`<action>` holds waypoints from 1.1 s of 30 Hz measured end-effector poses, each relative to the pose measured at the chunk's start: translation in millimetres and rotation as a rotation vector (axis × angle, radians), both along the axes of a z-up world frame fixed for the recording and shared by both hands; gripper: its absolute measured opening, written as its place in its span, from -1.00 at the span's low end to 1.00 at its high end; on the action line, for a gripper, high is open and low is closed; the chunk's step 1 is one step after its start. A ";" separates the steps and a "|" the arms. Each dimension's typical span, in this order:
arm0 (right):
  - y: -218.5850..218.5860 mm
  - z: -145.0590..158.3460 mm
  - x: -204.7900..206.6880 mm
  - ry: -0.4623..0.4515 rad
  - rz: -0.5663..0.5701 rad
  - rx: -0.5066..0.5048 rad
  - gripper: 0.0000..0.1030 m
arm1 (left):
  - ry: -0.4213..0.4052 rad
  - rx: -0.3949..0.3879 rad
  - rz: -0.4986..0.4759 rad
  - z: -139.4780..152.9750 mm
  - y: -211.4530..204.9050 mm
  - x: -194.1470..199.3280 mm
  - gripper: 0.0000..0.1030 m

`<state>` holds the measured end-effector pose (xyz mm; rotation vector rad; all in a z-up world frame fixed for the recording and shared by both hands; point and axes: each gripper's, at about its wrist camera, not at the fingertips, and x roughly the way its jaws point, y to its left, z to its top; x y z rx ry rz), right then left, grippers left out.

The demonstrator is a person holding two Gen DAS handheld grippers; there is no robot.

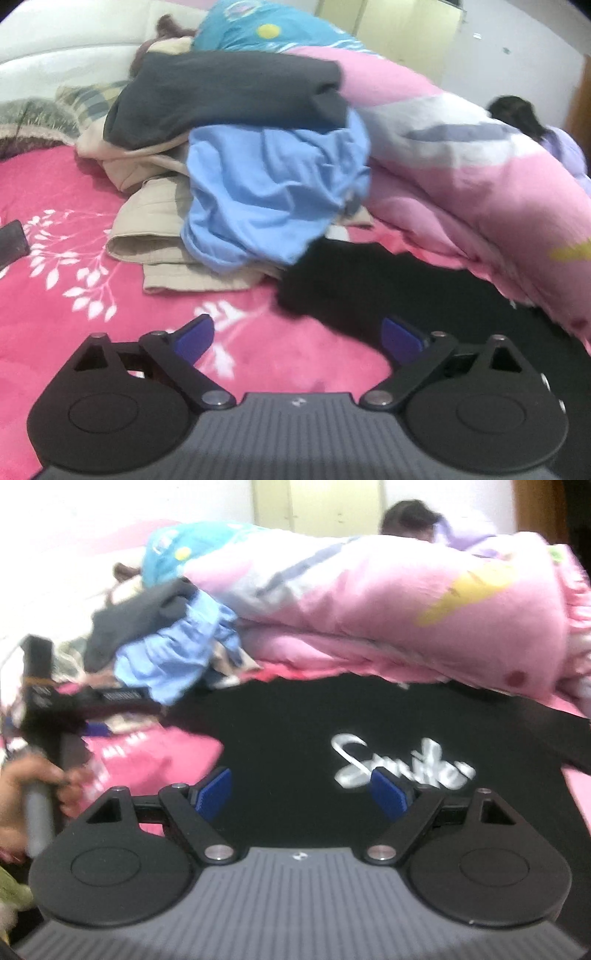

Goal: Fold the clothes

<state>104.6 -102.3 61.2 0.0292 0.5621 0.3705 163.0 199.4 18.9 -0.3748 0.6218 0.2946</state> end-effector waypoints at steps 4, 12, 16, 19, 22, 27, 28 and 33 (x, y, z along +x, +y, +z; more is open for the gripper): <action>24.3 3.9 36.3 -0.024 0.061 0.018 0.60 | 0.034 -0.011 0.024 -15.2 11.3 26.2 0.57; 72.3 -3.1 96.0 -0.047 0.180 0.023 0.60 | 0.054 -0.054 0.037 -47.1 26.6 50.2 -0.07; 93.1 -12.0 122.6 -0.042 0.227 0.023 0.58 | 0.007 -0.060 0.026 -53.6 30.0 47.3 -0.50; 109.1 -16.6 144.4 -0.026 0.269 0.033 0.49 | -0.034 -0.065 -0.019 -53.5 26.6 41.8 -0.77; 125.2 -18.2 165.8 0.001 0.315 0.036 0.31 | -0.089 -0.001 -0.066 -48.8 12.9 33.6 -0.83; 156.5 -21.1 194.0 0.057 0.425 -0.053 0.16 | -0.139 0.100 -0.160 -45.5 -12.1 25.8 -0.84; 163.1 -22.1 197.2 0.066 0.452 -0.079 0.16 | -0.144 0.121 -0.170 -45.4 -16.2 24.9 -0.84; 201.6 -34.7 213.7 0.134 0.555 -0.237 0.16 | -0.149 0.144 -0.201 -44.7 -23.8 22.3 -0.84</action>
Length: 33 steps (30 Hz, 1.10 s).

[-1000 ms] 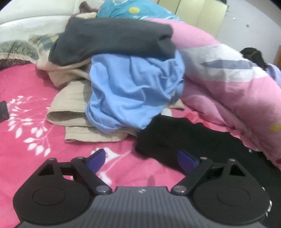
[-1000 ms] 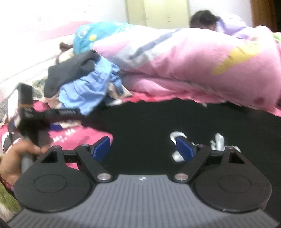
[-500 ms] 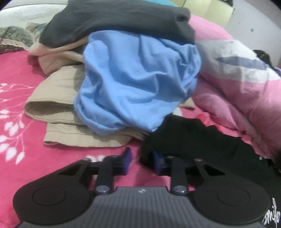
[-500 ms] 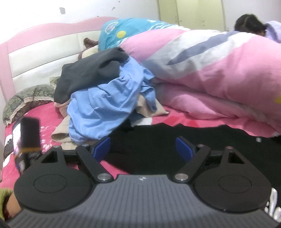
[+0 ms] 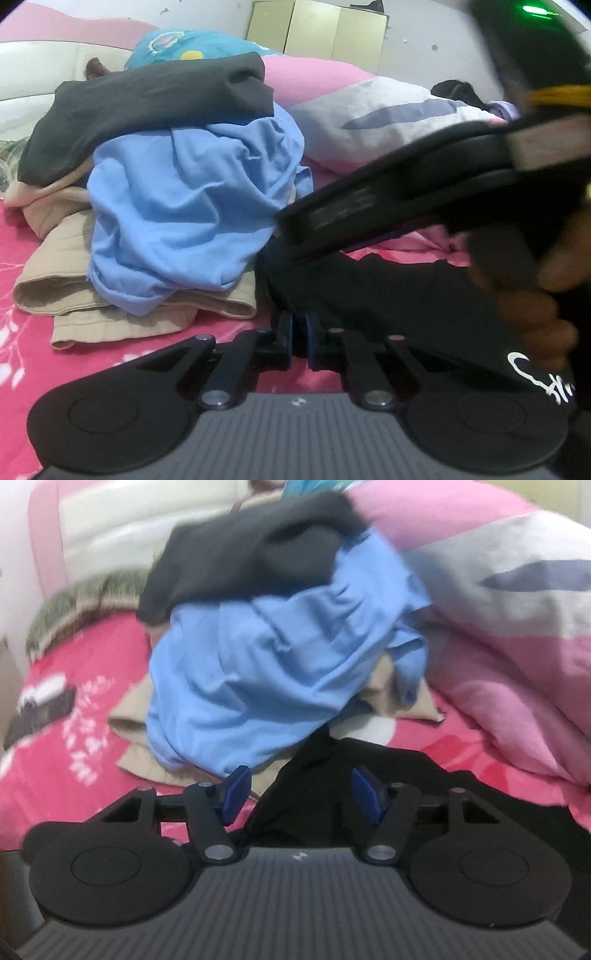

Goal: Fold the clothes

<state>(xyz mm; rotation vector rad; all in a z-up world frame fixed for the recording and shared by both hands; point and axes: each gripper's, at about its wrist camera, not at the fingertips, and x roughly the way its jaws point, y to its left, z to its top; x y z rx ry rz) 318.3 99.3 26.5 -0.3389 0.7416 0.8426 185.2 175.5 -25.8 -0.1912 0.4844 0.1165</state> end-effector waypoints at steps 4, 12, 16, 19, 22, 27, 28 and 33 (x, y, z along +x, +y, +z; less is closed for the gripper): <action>28.9 -13.4 10.0 0.005 0.061 -0.110 -0.09 | 0.015 -0.010 0.000 -3.1 1.9 2.2 -0.85; 22.4 -28.4 34.9 0.066 -0.034 -0.049 -0.97 | 0.005 -0.019 0.013 -4.5 3.7 0.3 -0.86; -14.7 -10.5 41.4 0.110 -0.111 0.132 -0.98 | -0.053 -0.019 0.037 2.3 4.1 -5.0 -0.87; -40.4 0.0 43.4 0.128 -0.166 0.219 -0.98 | -0.073 0.010 0.002 12.7 -6.6 -2.5 -0.87; -67.8 11.5 41.1 0.107 -0.206 0.282 -0.98 | -0.081 0.049 -0.077 24.3 -25.2 -1.2 -0.87; -108.3 12.0 41.5 0.085 -0.275 0.340 -0.98 | 0.019 0.044 -0.228 23.8 -56.7 18.7 -0.88; -115.0 9.1 41.8 0.083 -0.287 0.342 -0.98 | 0.038 0.043 -0.247 23.0 -62.3 22.6 -0.88; -147.1 -8.8 42.7 0.082 -0.336 0.345 -0.98 | 0.084 0.060 -0.308 10.5 -84.2 33.0 -0.88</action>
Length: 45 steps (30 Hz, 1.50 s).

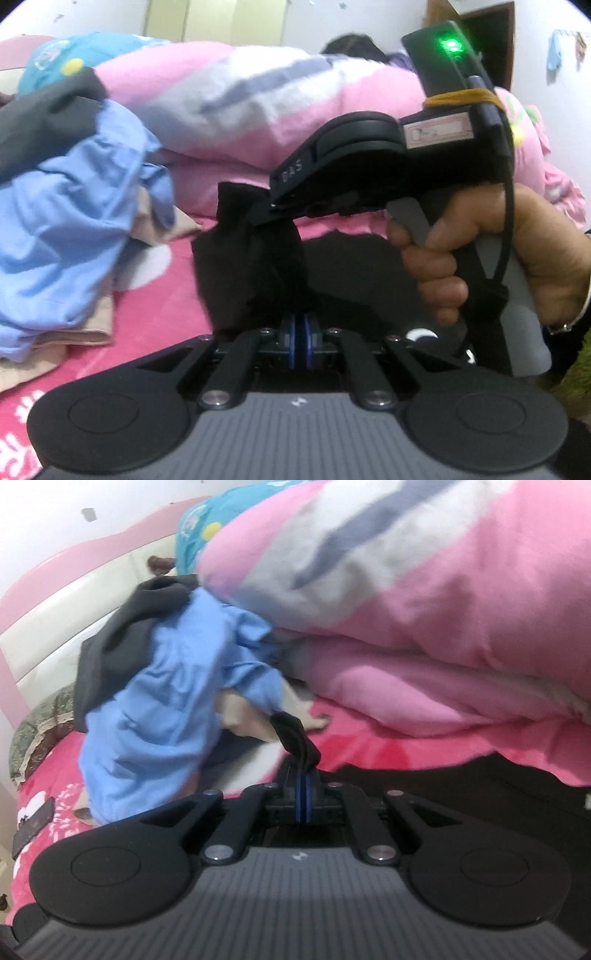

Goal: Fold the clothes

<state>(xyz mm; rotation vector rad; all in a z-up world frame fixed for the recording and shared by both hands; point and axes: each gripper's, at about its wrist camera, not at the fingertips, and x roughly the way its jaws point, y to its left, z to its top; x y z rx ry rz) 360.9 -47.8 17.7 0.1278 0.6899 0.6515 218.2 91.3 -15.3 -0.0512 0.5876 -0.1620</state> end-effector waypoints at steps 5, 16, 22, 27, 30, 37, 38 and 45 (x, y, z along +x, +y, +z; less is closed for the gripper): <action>-24.2 -17.1 1.8 0.023 -0.056 0.012 -0.98 | 0.035 0.002 -0.038 -12.5 -4.7 11.3 -0.88; -52.8 -49.0 17.6 0.228 -0.146 0.093 -0.80 | 0.086 -0.053 -0.111 -18.8 -1.1 5.3 -0.74; -82.5 -48.2 -1.5 0.324 -0.140 0.224 -0.18 | 0.075 -0.039 -0.072 -14.4 16.1 -0.9 -0.64; -82.0 -56.6 -18.0 0.365 -0.107 0.204 -0.16 | 0.103 -0.022 -0.060 -21.6 16.4 4.8 -0.64; -82.0 -62.4 -20.8 0.352 -0.092 0.221 -0.16 | 0.109 -0.021 -0.034 -24.3 19.5 7.3 -0.64; -66.9 -65.8 -23.9 0.325 0.030 0.240 -0.23 | 0.108 -0.044 0.005 -25.9 27.9 11.1 -0.64; -65.1 -66.4 -26.2 0.312 0.042 0.244 -0.25 | 0.106 -0.042 0.007 -25.8 27.9 10.9 -0.64; -66.7 -59.0 -38.6 0.256 0.060 0.205 -0.91 | 0.104 -0.039 0.012 -26.5 28.3 10.8 -0.64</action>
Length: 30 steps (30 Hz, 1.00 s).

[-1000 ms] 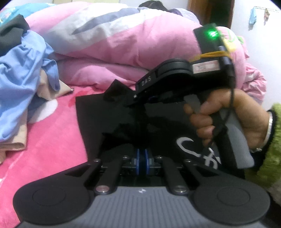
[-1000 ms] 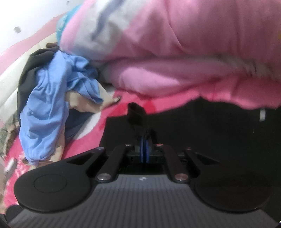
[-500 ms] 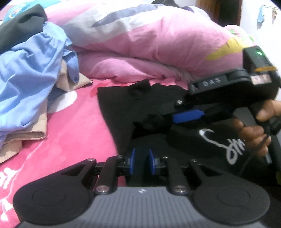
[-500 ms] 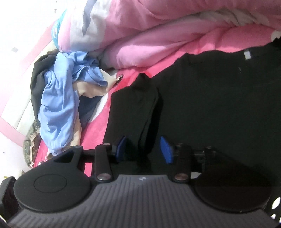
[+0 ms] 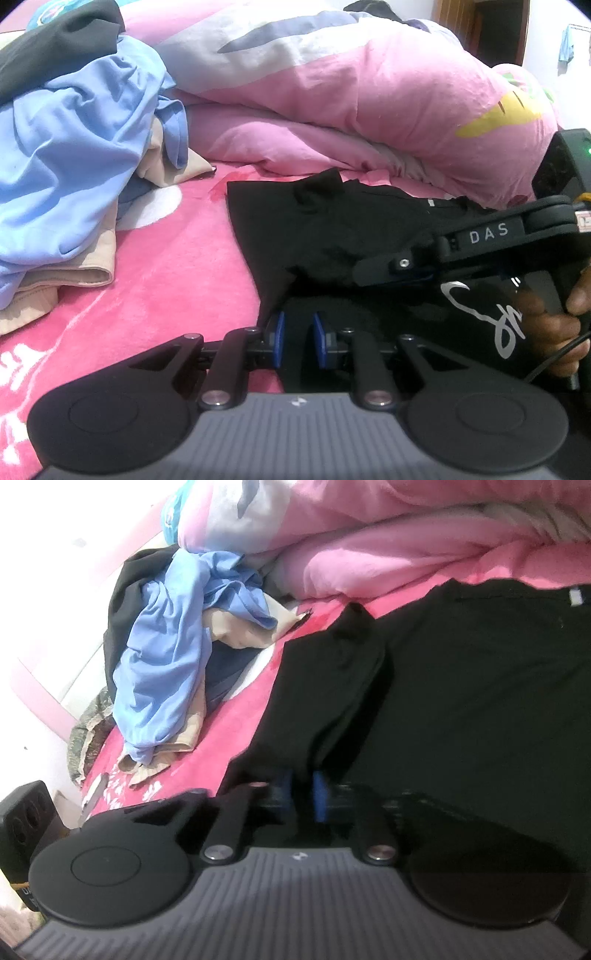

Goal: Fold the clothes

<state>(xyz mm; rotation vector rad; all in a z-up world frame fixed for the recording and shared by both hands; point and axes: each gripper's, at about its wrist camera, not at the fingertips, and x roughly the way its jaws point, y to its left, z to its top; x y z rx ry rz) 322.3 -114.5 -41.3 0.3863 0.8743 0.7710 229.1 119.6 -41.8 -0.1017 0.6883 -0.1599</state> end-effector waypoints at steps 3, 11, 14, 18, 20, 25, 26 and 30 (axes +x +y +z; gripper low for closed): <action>-1.7 10.8 -6.3 -0.033 -0.003 -0.008 -0.93 | -0.001 0.002 0.001 0.1 0.4 0.2 -0.64; -12.9 9.9 -19.3 0.083 -0.060 0.007 -0.94 | -0.002 0.024 -0.007 1.5 -1.1 -1.7 -0.63; -17.0 -2.4 -18.6 0.136 -0.094 -0.002 -0.94 | 0.001 0.027 -0.010 2.1 -1.8 -2.0 -0.63; -19.7 -4.2 -21.6 0.162 -0.101 0.033 -0.94 | 0.009 0.026 -0.018 4.9 -1.8 -3.8 -0.59; -19.9 0.7 -25.9 0.144 -0.098 0.035 -0.94 | 0.015 0.012 -0.024 7.2 0.2 -4.9 -0.56; -17.5 -5.7 -29.4 0.179 -0.109 -0.012 -0.94 | 0.025 -0.034 -0.047 16.9 6.9 -11.5 -0.50; -17.0 -7.7 -30.1 0.190 -0.110 -0.013 -0.94 | 0.015 -0.039 -0.054 20.2 7.7 -14.0 -0.49; -12.8 -3.2 -36.4 0.169 -0.105 -0.039 -0.94 | -0.061 -0.035 -0.076 31.0 6.4 -23.3 -0.34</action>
